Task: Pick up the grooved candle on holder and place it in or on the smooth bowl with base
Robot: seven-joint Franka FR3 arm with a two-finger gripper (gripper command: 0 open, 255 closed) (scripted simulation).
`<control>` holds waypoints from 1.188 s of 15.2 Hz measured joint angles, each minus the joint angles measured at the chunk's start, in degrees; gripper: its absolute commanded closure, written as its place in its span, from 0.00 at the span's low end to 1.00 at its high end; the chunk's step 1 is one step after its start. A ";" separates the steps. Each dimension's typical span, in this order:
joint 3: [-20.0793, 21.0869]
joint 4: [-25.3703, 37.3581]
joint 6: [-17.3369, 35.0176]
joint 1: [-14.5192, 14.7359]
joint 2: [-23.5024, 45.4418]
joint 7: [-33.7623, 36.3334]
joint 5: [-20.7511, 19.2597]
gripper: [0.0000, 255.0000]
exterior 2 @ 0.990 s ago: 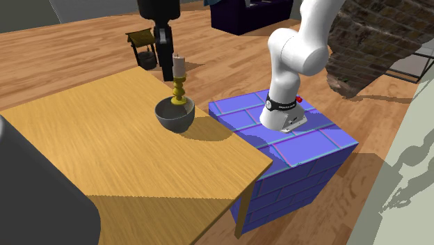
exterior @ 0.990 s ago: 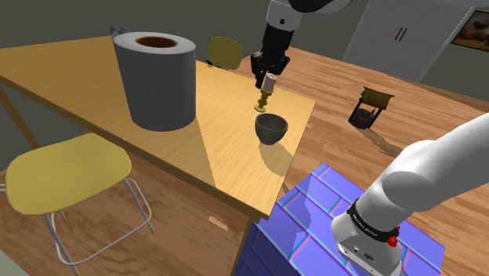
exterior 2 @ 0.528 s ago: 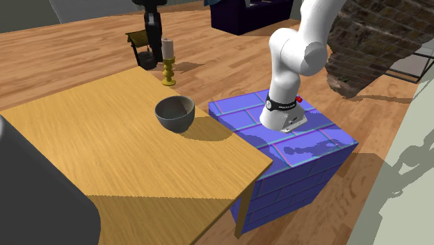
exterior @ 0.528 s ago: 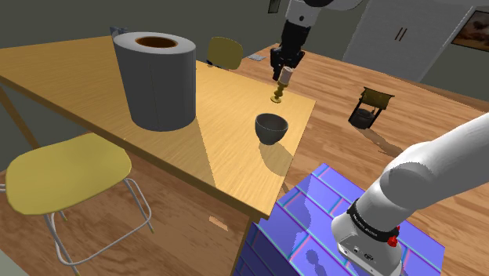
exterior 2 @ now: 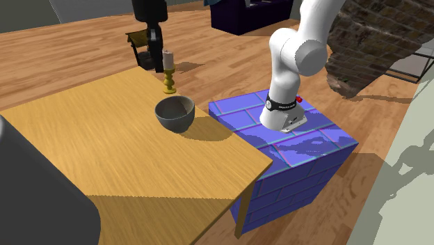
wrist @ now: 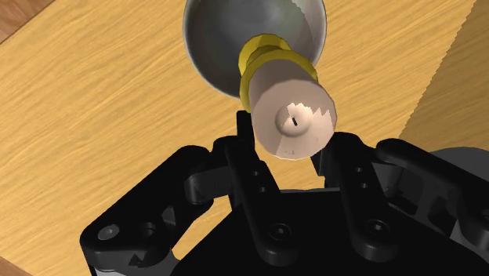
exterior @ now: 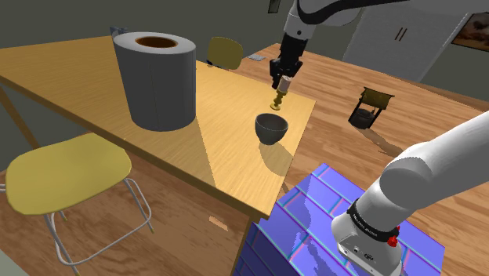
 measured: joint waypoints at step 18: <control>0.30 -7.16 9.15 0.10 1.97 -0.10 0.15 0.00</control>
